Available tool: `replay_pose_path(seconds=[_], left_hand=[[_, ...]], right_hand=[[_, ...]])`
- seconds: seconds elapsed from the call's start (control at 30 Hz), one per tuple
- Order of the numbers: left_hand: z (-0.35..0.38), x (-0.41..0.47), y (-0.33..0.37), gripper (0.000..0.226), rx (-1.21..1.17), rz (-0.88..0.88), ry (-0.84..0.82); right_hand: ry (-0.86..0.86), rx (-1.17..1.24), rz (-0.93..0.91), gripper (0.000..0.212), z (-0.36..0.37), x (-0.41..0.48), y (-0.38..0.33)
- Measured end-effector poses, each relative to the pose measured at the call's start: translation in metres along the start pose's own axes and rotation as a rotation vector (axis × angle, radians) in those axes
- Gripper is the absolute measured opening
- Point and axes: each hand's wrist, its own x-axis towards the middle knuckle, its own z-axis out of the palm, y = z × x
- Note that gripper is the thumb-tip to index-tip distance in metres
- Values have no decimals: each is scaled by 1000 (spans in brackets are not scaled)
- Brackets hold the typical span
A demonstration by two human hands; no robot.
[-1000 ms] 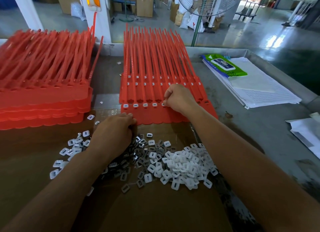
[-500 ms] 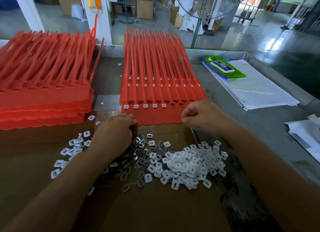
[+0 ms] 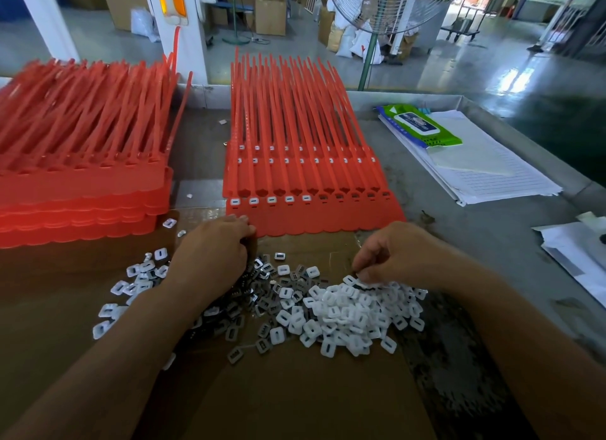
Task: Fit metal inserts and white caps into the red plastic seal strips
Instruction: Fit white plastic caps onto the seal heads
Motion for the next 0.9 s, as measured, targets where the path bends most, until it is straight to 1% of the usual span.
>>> replay_pose_path(seconds=[0.07,0.13,0.3,0.53,0.63,0.77,0.9], left_hand=[[0,0,0,44,0,0,1],[0,0,0,44,0,2,-1],[-1,0,0,45,5,-4,-8],[0,1,0,44,4,3,-3],[1,1,0,44,-3,2,0],[1,1,-1,44,-5,4,2],[1,1,-1,44,-3,5,0]], right_hand=[[2,0,4,18,0,0,-1],[5,-2,9,12,0,0,-2],[-46,-88,6,19,1,1,-6],[-54,-165,-19,17,5,2,-10],[-28,-148,-24,23,4,3,-9],[42,-53,-45,22,7,5,-8],[127,-12,-88,17,6,10,-9]])
